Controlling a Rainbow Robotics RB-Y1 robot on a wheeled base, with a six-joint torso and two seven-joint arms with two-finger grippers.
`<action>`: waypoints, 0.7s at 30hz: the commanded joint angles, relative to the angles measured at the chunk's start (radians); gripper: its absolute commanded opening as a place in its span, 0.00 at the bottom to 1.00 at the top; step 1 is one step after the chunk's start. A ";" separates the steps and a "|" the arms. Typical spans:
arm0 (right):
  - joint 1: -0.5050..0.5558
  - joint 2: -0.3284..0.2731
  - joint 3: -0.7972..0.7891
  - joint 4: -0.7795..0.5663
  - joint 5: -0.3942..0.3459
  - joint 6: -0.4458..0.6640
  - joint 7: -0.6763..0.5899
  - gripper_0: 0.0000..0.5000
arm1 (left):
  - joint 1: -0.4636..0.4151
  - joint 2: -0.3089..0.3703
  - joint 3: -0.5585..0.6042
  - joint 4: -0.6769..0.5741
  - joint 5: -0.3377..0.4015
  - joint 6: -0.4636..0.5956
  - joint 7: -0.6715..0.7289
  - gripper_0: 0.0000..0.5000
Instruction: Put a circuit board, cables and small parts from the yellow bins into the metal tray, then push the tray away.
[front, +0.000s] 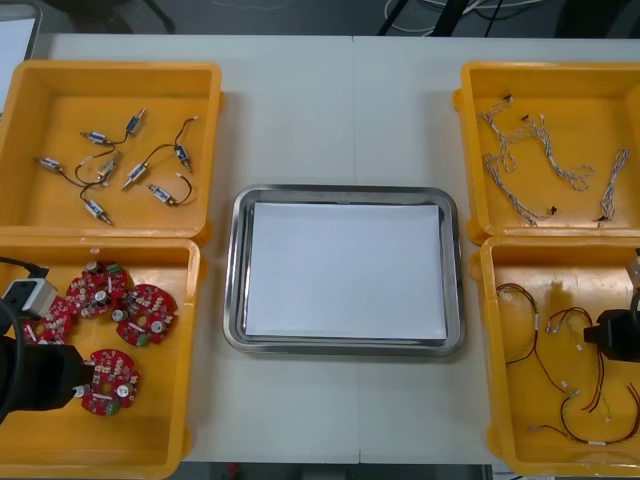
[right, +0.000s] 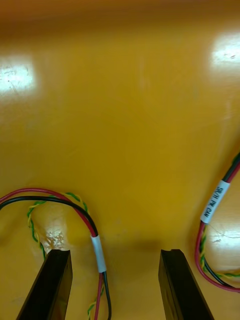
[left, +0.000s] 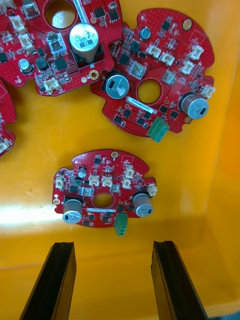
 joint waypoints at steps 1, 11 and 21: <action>-0.019 -0.051 0.034 -0.005 -0.005 -0.013 0.010 1.00 | 0.027 0.043 -0.104 -0.025 -0.123 -0.061 -0.025 0.89; -0.025 -0.054 0.048 0.012 0.014 -0.034 0.007 1.00 | 0.027 0.043 -0.233 -0.015 -0.265 -0.147 0.000 0.89; -0.028 -0.056 0.077 0.060 0.009 -0.096 -0.001 1.00 | 0.027 0.032 -0.302 0.006 -0.358 -0.180 0.028 0.89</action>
